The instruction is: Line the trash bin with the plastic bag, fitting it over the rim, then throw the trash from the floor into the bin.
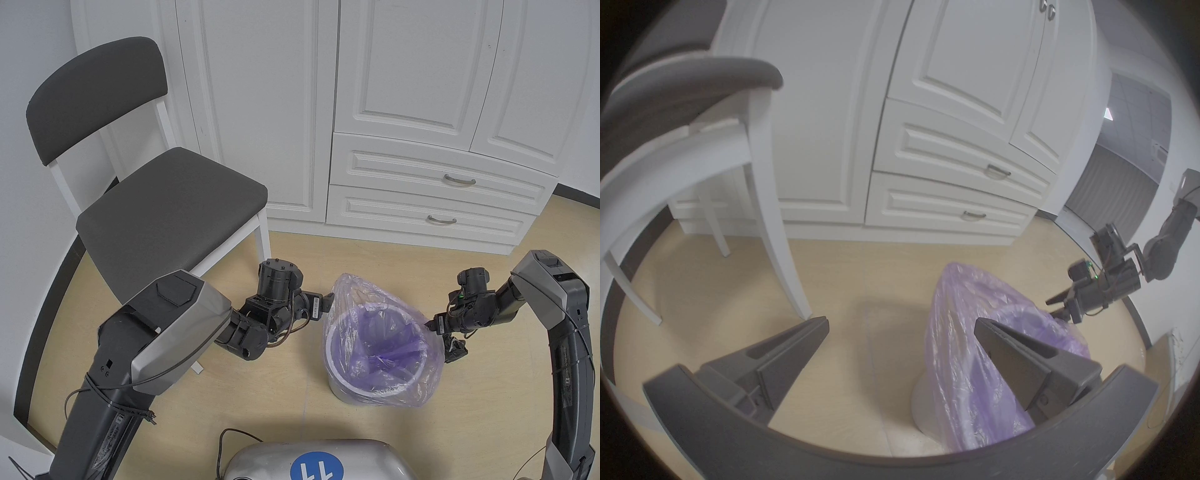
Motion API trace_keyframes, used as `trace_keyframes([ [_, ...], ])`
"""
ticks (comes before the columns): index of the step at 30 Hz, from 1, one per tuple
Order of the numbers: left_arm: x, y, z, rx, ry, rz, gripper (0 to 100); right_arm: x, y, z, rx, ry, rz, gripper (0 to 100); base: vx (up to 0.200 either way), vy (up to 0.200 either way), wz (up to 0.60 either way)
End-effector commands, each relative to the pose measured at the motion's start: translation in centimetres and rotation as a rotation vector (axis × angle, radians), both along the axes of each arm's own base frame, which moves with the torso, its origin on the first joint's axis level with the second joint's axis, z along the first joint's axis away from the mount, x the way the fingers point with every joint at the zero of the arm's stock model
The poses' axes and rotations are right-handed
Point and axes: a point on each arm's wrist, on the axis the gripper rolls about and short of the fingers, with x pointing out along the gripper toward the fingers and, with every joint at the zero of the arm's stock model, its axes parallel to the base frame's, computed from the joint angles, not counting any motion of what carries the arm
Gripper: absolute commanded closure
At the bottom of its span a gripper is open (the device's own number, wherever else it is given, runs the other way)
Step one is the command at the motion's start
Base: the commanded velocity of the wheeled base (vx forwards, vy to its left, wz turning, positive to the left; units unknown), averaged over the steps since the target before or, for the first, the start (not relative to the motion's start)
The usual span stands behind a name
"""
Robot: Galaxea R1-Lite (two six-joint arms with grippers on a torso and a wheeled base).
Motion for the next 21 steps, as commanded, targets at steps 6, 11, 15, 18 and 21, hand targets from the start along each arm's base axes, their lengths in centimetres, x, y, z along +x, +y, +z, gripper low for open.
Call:
trace_keyframes([
  [6, 1.6, -0.5, -3.1, 0.016, 0.062, -0.052, 0, -0.2, 1.5, 0.8, 0.022, -0.009, 0.004, 0, 0.000, 0.000, 0.00],
  [11, 3.8, 0.2, -5.3, 0.066, 0.145, -0.015, 0, 0.0, 1.3, 0.3, 0.019, 0.003, 0.002, 0, 0.000, 0.000, 0.00],
  [15, 4.1, 1.3, -6.4, 0.105, 0.176, -0.036, 0, 0.4, 0.8, -0.7, 0.017, 0.058, -0.011, 0, 0.000, 0.000, 0.00],
  [18, 4.4, 2.1, -6.9, 0.125, 0.191, -0.036, 0, 0.8, 0.8, -1.2, 0.022, 0.107, -0.020, 0, 0.000, 0.000, 0.00],
  [21, 4.4, 2.4, -7.4, 0.133, 0.207, -0.034, 0, 0.9, 0.8, -1.2, 0.028, 0.117, -0.026, 0, 0.000, 0.000, 0.00],
])
